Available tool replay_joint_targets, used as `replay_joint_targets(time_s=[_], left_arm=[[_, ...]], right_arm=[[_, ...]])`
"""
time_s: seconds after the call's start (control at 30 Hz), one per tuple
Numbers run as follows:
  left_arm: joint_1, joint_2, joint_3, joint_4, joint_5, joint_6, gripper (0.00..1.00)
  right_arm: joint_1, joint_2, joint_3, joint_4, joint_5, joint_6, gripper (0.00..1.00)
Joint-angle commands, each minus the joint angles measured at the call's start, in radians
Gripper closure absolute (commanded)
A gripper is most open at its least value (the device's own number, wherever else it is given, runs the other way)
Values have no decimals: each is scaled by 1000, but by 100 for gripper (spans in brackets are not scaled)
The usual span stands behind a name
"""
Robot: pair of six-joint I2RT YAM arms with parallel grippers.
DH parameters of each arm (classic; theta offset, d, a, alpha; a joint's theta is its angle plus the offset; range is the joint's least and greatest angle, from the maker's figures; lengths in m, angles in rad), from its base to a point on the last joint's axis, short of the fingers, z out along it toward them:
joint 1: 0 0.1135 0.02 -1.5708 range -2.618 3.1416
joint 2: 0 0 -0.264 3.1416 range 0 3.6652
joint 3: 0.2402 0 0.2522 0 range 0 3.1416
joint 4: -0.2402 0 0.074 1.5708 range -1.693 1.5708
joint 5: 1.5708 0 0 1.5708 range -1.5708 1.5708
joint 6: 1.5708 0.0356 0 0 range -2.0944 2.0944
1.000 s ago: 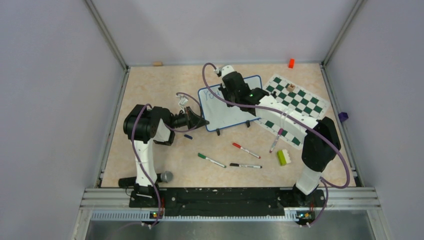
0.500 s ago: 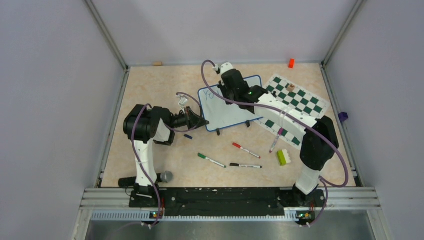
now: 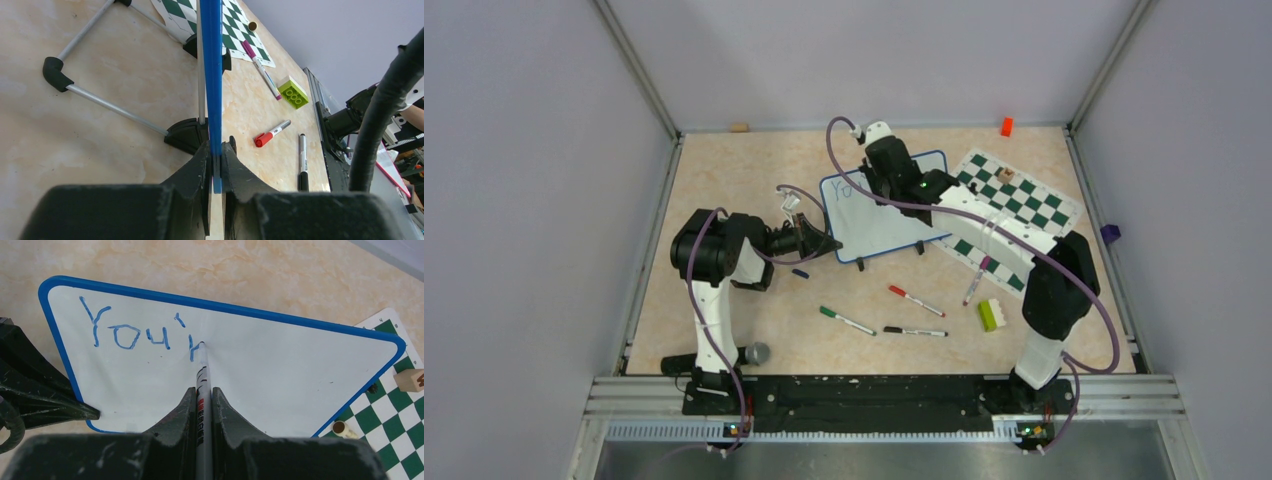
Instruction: Write a sentence on the whiteboard
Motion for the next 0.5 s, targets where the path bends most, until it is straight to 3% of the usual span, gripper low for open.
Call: replay_joint_targets(time_s=[0.0, 0.47], left_arm=[[-13, -33, -17, 79, 56, 17, 95], [-12, -36, -16, 79, 59, 20, 95]], right_arm=[[-14, -2, 39, 47, 42, 2, 100], [-14, -129, -56, 74, -2, 3, 100]])
